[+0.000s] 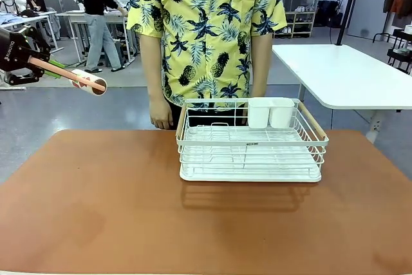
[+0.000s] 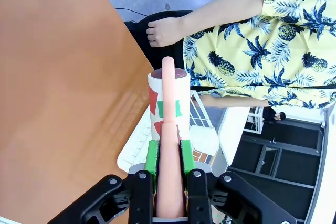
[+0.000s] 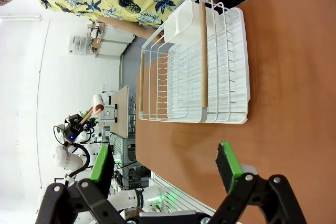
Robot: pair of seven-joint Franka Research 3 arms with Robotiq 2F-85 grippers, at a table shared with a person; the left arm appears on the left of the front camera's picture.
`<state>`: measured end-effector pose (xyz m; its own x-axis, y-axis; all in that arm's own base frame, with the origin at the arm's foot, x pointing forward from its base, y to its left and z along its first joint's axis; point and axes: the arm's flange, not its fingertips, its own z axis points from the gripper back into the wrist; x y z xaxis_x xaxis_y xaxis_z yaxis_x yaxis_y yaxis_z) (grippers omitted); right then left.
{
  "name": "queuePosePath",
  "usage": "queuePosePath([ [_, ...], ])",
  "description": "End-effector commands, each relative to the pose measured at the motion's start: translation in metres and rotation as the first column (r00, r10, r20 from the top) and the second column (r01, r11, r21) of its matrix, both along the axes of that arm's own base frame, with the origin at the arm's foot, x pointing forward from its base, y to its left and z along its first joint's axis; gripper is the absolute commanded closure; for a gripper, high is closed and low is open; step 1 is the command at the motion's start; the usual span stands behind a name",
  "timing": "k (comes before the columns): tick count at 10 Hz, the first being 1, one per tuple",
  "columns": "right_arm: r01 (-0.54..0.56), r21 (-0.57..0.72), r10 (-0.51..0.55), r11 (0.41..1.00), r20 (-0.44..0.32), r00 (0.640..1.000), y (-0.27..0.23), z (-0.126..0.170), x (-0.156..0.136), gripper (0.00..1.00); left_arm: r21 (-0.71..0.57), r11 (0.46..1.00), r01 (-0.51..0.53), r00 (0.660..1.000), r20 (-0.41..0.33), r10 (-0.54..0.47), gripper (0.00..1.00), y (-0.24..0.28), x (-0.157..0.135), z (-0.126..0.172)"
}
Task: Clean the table.
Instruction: Clean the table with the Lint Roller when the human lifts the Dish drying rack.
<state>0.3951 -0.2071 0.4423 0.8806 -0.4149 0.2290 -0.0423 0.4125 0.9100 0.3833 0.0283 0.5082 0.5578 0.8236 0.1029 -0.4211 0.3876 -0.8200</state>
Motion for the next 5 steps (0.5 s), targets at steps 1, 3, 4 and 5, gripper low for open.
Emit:
queuePosePath([
  [1,-0.005,0.01,0.004,1.0,0.019,1.0,0.0003,0.0025,0.0001,0.0,0.007,1.0,-0.004,1.0,-0.002,0.004,1.0,0.0001,-0.0008,0.0027],
  [3,-0.005,0.01,0.004,1.0,0.019,1.0,0.0003,0.0025,0.0001,0.0,0.007,1.0,-0.004,1.0,-0.002,0.004,1.0,0.0001,-0.0008,0.0027],
  [4,-0.005,0.01,0.004,1.0,0.019,1.0,0.0003,0.0025,0.0001,0.0,0.007,1.0,-0.004,1.0,-0.002,0.004,1.0,0.0001,-0.0008,0.0027],
  [5,-0.005,0.01,0.004,1.0,0.019,1.0,0.0003,0.0025,0.0001,0.0,0.007,1.0,-0.004,1.0,-0.002,0.004,1.0,0.0001,-0.0008,0.0027],
])
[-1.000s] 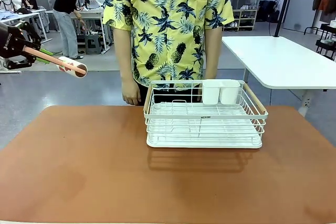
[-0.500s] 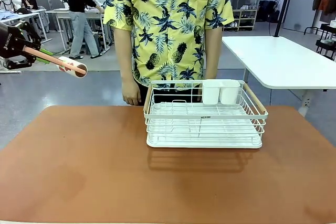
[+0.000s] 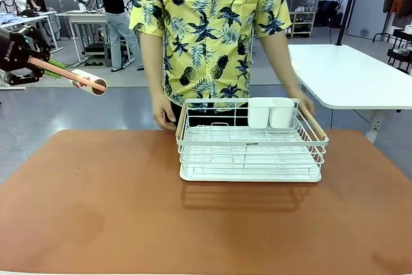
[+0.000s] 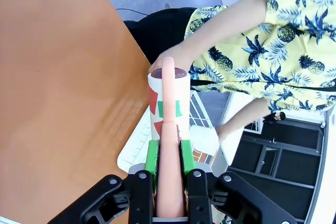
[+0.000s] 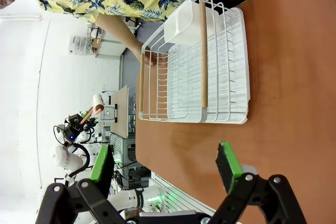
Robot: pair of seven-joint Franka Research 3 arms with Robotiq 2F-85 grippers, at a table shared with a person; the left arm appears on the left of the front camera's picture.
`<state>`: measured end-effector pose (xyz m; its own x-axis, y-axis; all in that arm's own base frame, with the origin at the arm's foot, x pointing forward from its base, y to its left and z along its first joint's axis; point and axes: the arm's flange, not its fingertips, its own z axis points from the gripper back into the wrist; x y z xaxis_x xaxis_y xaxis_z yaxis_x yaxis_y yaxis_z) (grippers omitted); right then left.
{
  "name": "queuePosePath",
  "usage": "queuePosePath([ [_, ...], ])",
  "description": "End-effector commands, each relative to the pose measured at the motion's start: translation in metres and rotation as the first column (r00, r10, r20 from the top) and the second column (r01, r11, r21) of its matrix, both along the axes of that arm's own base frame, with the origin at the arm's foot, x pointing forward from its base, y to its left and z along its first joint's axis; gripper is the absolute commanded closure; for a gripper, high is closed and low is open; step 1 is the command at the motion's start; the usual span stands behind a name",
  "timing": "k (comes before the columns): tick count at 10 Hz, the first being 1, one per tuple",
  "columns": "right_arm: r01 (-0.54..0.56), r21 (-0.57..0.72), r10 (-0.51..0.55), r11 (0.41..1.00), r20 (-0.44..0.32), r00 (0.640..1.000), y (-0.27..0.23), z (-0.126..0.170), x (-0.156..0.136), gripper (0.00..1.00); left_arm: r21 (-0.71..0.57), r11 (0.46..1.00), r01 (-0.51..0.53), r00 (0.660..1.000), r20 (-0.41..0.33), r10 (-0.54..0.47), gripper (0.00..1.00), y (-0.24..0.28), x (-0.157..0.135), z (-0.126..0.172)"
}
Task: Clean the table.
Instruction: Clean the table with the Lint Roller when the human lifts the Dish drying rack.
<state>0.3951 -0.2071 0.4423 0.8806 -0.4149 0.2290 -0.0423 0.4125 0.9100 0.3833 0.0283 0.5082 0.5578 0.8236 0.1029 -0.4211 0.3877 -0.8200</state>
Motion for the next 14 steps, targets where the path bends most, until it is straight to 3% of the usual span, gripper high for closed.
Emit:
queuePosePath([
  [1,-0.005,0.01,0.004,1.0,0.019,1.0,0.0003,0.0025,0.0001,0.0,0.007,1.0,-0.004,1.0,-0.002,0.004,1.0,0.0001,-0.0008,0.0027],
  [14,-0.005,0.01,0.004,1.0,0.019,1.0,0.0003,0.0025,0.0001,0.0,0.007,1.0,-0.004,1.0,-0.002,0.004,1.0,0.0001,-0.0008,0.0027],
])
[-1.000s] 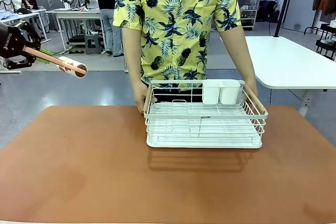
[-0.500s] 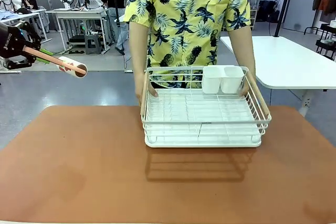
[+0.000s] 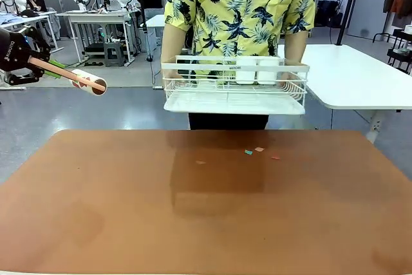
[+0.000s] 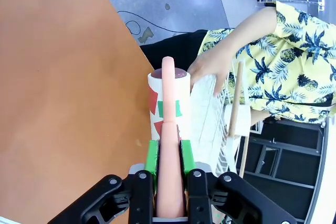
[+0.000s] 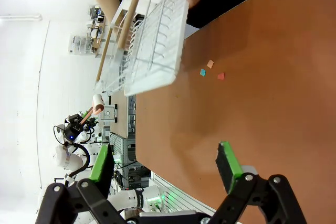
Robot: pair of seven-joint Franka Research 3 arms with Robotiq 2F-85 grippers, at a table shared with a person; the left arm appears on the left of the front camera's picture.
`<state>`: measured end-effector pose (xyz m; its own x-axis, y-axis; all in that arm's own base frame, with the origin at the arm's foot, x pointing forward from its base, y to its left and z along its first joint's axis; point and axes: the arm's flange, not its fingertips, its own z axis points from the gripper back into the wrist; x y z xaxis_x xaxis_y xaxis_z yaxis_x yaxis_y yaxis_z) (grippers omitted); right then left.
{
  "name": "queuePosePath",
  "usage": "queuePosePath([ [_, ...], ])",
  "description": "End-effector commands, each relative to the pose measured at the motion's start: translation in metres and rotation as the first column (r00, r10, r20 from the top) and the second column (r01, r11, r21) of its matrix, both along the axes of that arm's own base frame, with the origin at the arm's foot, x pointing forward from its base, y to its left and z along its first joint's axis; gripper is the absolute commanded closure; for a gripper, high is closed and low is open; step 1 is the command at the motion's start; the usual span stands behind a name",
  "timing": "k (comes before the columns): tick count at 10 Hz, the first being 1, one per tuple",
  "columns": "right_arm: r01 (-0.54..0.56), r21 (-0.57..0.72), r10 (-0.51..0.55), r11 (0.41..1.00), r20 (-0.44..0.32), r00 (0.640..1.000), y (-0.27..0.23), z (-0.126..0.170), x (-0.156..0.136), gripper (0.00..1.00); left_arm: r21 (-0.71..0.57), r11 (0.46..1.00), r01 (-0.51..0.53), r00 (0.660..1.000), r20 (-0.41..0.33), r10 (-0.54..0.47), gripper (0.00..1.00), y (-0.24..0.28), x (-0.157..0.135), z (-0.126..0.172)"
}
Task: Clean the table.
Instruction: Clean the table with the Lint Roller when the human lifts the Dish drying rack.
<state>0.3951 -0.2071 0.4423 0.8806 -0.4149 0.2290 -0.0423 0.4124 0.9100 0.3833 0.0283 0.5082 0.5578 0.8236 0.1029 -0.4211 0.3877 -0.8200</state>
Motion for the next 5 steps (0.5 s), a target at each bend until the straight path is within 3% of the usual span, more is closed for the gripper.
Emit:
queuePosePath([
  [1,-0.005,0.01,0.004,1.0,0.019,1.0,0.0003,0.0025,0.0001,0.0,0.007,1.0,-0.004,1.0,-0.002,0.004,1.0,0.0001,-0.0008,0.0027],
  [5,-0.005,0.01,0.004,1.0,0.019,1.0,0.0003,0.0025,0.0001,0.0,0.007,1.0,-0.004,1.0,-0.002,0.004,1.0,0.0001,-0.0008,0.0027],
])
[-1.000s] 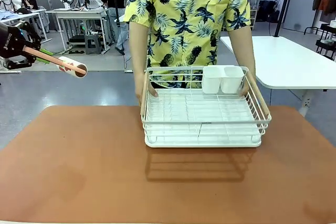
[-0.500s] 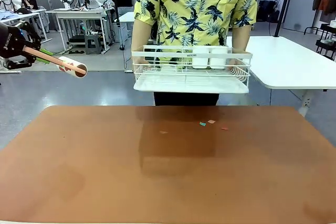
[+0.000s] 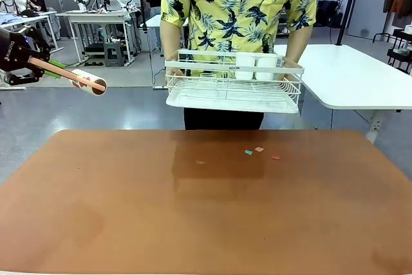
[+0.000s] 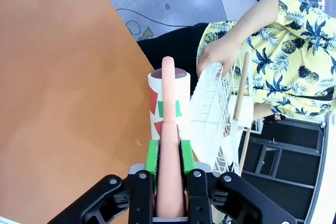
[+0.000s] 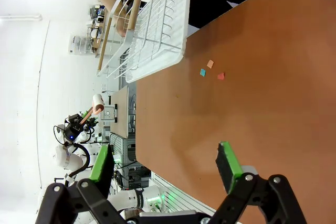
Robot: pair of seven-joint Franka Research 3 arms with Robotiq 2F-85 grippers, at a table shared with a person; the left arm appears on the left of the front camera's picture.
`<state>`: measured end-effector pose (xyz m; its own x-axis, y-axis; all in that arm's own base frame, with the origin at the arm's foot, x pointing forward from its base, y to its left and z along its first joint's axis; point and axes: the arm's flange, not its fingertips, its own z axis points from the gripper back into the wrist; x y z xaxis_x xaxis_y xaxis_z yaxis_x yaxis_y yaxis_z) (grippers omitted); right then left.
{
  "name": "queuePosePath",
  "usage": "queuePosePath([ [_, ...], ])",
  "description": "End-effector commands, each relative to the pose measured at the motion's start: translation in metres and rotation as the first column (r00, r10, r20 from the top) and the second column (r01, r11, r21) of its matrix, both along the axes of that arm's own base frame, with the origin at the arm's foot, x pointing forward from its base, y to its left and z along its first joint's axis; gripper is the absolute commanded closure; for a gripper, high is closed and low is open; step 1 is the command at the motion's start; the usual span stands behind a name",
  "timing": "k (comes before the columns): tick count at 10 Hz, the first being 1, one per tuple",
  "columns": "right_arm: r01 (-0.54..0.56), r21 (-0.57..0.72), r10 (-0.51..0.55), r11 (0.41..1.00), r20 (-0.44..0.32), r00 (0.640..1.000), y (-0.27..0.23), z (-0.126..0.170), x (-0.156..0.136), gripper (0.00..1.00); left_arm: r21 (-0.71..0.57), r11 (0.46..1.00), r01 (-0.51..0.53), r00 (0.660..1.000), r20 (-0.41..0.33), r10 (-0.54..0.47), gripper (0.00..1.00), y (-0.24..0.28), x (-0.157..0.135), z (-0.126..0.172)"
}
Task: Clean the table.
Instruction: Clean the table with the Lint Roller when the human lifts the Dish drying rack.
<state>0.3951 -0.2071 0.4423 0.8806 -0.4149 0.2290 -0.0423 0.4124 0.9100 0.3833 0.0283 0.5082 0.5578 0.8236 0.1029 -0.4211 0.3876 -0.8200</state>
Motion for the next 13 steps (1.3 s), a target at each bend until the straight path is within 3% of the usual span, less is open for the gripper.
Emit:
queuePosePath([
  [1,-0.005,0.01,0.004,1.0,0.019,1.0,0.0,0.002,0.0,0.0,0.007,1.0,-0.004,1.0,-0.002,0.004,1.0,0.0,-0.001,0.003],
  [6,-0.005,0.01,0.004,1.0,0.019,1.0,0.0,0.002,0.0,0.0,0.007,1.0,-0.004,1.0,-0.002,0.004,1.0,0.0,-0.001,0.003],
  [7,-0.005,0.01,0.004,1.0,0.019,1.0,0.0,0.002,0.0,0.0,0.0,1.0,0.0,1.0,0.0,0.0,0.79,0.0,0.0,0.0],
  [8,-0.005,0.01,0.004,1.0,0.019,1.0,0.0,0.002,0.0,0.0,0.154,0.987,0.055,0.995,0.075,-0.067,0.79,0.003,0.003,0.01],
  [9,-0.005,0.01,0.004,1.0,0.019,1.0,0.0,0.002,0.0,0.0,0.225,0.964,0.143,0.986,0.049,-0.157,0.79,0.005,0.008,0.028],
  [10,-0.005,0.01,0.004,1.0,0.019,1.0,0.0,0.002,0.0,0.0,0.363,0.891,0.274,0.955,0.01,-0.297,0.79,0.002,0.016,0.039],
  [11,-0.005,0.01,0.004,1.0,0.019,1.0,0.0,0.002,0.0,0.0,0.384,0.786,0.485,0.871,-0.136,-0.472,0.79,-0.005,0.032,0.042],
  [13,-0.005,0.01,0.004,1.0,0.019,1.0,0.0,0.002,0.0,0.0,0.467,0.519,0.716,0.667,-0.241,-0.705,0.79,-0.024,0.079,0.023],
])
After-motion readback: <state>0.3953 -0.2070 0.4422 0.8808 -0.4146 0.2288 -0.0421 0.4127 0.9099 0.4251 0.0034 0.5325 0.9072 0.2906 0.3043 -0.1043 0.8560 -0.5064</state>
